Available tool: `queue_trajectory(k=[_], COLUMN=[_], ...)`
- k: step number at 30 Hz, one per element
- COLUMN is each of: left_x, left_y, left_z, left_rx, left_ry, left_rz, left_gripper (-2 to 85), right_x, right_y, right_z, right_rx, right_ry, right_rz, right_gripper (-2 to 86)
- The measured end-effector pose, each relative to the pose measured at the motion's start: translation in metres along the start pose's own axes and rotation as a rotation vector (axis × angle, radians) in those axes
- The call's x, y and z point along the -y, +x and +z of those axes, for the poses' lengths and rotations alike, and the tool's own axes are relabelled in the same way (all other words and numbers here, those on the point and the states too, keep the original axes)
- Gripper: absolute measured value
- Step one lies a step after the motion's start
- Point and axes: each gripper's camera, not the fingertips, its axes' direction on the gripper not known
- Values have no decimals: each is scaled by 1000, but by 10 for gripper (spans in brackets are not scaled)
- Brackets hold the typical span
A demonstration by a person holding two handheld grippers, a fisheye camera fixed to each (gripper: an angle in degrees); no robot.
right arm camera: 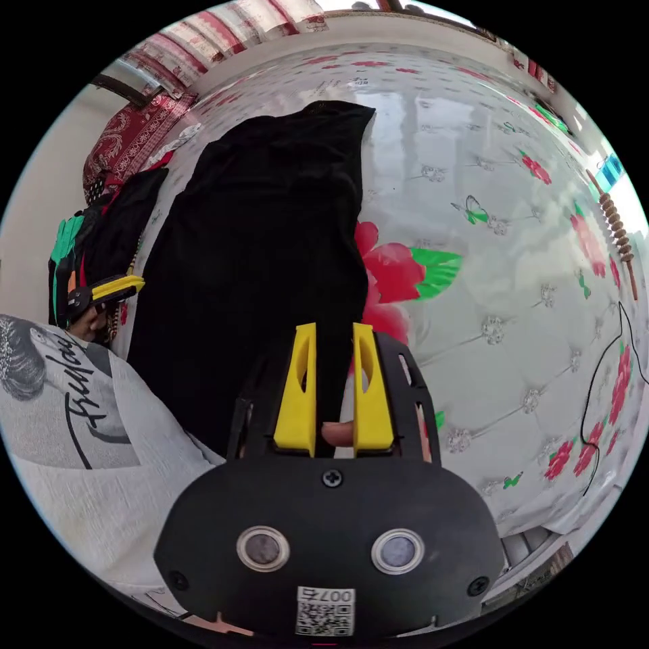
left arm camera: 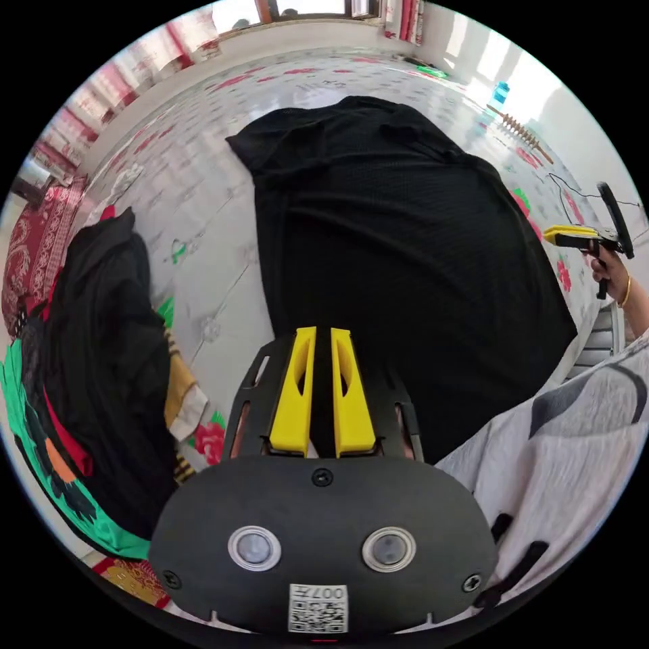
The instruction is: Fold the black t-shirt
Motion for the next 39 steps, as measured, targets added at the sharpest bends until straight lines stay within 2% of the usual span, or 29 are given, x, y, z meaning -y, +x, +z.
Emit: queue_trajectory(k=[4, 7, 11, 15, 17, 20, 24, 28, 35, 39], left_x=[-60, -95, -115, -113, -112, -111, -128, -152, -202, -197], left_y=[-21, -27, -12, -11, -18, -39, -83, -111, -135, -154], left_z=[-8, -9, -1, -10, -15, -39, -113, -165, -195, -196], left_rx=[-46, -105, -88, -52, -69, -136, -273, -342, -430, -481], left_ry=[-83, -98, -148, -115, -101, -72, 107, 198, 197, 206], left_rz=[-82, -144, -83, -22, -21, -45, -80, -67, -118, -170], left_gripper=[75, 92, 104, 74, 8, -5, -9, -9, -9, -9], right_x=[-69, -104, -127, -133, -133, -136, -159, -195, -253, -261], right_y=[-3, -13, -30, -48, -48, -36, -1, 34, 52, 61], right_z=[-10, -5, 10, 1, -6, -36, -120, -194, -232, -241], right_rx=[37, -14, -24, -158, -129, -56, 151, 338, 454, 533], right_ry=[-67, -119, -172, -140, -153, -118, 78, 262, 279, 293], right_rz=[37, 13, -36, -83, -101, -77, -5, 60, 104, 130], right_gripper=[83, 84, 75, 39, 22, 6, 0, -2, -2, -2])
